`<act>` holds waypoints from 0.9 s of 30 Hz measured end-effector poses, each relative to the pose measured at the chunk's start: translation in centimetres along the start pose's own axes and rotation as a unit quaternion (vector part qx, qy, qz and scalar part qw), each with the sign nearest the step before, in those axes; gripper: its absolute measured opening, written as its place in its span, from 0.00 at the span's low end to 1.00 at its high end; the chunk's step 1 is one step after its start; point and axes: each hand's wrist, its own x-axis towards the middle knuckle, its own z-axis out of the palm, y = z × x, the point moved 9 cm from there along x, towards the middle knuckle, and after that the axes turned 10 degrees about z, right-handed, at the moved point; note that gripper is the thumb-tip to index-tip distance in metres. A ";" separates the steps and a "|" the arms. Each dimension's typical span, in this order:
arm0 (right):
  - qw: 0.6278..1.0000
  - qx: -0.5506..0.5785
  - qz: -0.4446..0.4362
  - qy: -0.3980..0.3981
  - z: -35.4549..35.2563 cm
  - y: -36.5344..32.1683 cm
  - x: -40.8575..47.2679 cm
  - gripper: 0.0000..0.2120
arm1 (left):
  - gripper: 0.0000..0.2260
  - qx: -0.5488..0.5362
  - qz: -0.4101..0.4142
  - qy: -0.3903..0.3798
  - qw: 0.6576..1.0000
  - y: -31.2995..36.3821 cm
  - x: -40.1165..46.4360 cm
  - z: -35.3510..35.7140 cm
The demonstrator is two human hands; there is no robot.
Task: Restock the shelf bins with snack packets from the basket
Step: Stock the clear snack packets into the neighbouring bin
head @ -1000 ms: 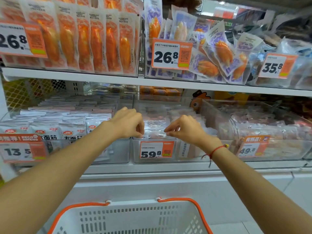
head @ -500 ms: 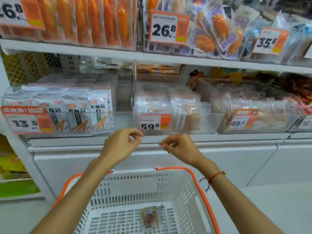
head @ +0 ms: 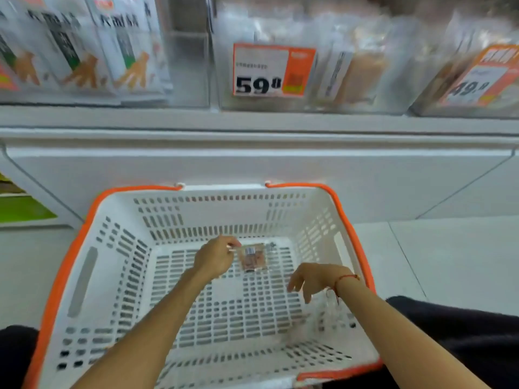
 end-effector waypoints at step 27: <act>0.973 -0.048 0.042 -0.223 9.6 -1.3 6.6 0.11 | 0.22 0.184 0.094 -0.071 0.976 -1.0 1.4 9.0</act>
